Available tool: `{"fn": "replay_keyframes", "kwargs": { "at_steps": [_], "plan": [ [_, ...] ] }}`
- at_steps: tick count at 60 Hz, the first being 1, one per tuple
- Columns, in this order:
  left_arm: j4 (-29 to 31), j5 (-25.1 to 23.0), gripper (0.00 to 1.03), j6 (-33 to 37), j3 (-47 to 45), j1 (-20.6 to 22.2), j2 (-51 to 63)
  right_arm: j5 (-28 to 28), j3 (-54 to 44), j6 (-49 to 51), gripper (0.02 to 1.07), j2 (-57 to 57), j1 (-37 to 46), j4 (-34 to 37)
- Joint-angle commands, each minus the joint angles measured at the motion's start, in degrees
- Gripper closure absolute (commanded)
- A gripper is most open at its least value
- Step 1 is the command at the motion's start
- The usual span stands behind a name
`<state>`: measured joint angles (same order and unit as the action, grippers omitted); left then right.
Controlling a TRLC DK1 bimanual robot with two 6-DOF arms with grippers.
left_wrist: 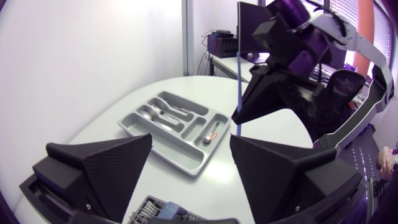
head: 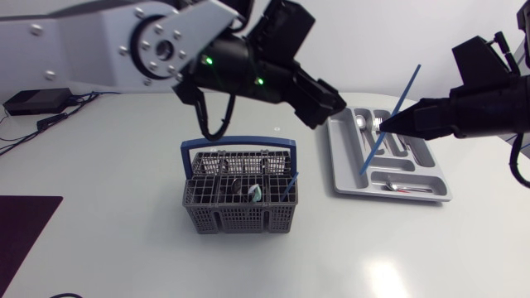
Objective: Unload the cutlery basket into the drawer organizer.
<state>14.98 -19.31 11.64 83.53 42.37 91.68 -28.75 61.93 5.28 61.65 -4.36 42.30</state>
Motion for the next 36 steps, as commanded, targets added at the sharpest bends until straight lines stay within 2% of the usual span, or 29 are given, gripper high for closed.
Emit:
{"fn": "replay_keyframes", "kwargs": {
  "at_steps": [1,5,8,13,16,26,36],
  "plan": [
    [0.8,0.4,0.05,3.6,-2.4,-0.6,-5.5,-1.4,2.8,3.8,1.01,5.8,3.7,1.5],
    [4.6,0.9,0.05,9.2,-4.1,0.4,-7.7,-1.8,5.0,5.9,1.01,11.4,5.8,2.6],
    [4.9,3.1,0.06,12.4,-6.9,1.7,-9.9,-1.8,7.2,7.1,1.01,16.0,6.8,3.6],
    [5.9,3.8,0.06,16.9,-10.6,3.0,-12.2,-1.7,10.8,7.9,1.01,22.7,8.4,4.5],
    [5.8,5.2,0.06,20.9,-14.0,3.9,-13.7,-1.5,13.8,8.6,1.01,27.3,8.5,6.4],
    [5.7,5.2,0.06,30.3,-22.2,4.1,-16.1,0.1,23.7,8.7,1.01,39.8,8.8,11.0],
    [3.2,5.2,0.06,35.3,-26.8,3.7,-15.6,2.6,32.0,8.2,1.01,50.1,8.1,13.6]
  ]
}}
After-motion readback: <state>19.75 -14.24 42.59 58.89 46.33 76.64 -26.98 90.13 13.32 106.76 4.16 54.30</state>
